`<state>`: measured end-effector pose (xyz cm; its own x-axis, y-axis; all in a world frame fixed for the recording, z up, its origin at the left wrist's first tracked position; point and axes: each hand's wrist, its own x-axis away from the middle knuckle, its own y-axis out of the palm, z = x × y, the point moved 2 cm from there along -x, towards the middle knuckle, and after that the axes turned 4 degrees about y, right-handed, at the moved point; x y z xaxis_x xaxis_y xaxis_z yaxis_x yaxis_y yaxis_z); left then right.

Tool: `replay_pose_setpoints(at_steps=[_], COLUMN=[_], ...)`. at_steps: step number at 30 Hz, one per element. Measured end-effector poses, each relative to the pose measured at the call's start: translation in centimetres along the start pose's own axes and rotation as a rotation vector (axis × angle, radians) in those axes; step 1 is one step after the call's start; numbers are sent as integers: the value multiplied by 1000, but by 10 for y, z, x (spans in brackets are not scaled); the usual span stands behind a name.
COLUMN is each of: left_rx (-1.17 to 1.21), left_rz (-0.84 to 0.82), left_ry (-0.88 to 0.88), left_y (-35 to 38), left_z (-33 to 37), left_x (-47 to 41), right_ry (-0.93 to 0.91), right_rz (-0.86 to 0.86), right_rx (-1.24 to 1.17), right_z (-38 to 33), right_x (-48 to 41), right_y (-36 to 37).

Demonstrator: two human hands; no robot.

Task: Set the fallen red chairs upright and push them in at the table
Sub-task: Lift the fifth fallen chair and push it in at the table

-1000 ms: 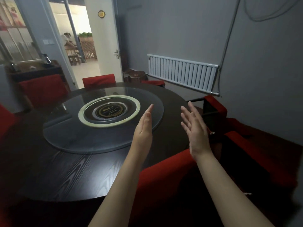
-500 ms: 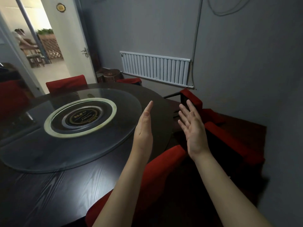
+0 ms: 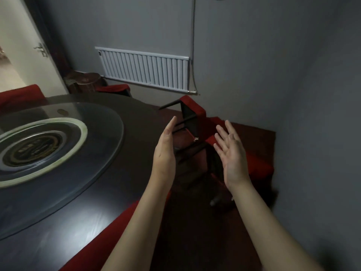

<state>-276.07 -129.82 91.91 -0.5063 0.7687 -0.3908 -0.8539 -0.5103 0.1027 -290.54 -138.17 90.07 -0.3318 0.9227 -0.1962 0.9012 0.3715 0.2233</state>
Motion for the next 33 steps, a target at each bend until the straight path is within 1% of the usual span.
replay_pose_setpoints(at_steps=[7, 15, 22, 33], left_rx=[0, 8, 19, 46], left_rz=[-87, -219, -259, -216], left_ry=[-98, -159, -208, -263], left_y=[82, 135, 149, 142], left_z=[-43, -79, -119, -172], left_x=[-10, -16, -48, -151], right_ry=[31, 54, 93, 103], right_rz=[163, 304, 404, 420], right_rx=[20, -2, -9, -15], right_z=[13, 24, 52, 83], right_x=[-23, -31, -59, -171], right_y=[-104, -176, -196, -169])
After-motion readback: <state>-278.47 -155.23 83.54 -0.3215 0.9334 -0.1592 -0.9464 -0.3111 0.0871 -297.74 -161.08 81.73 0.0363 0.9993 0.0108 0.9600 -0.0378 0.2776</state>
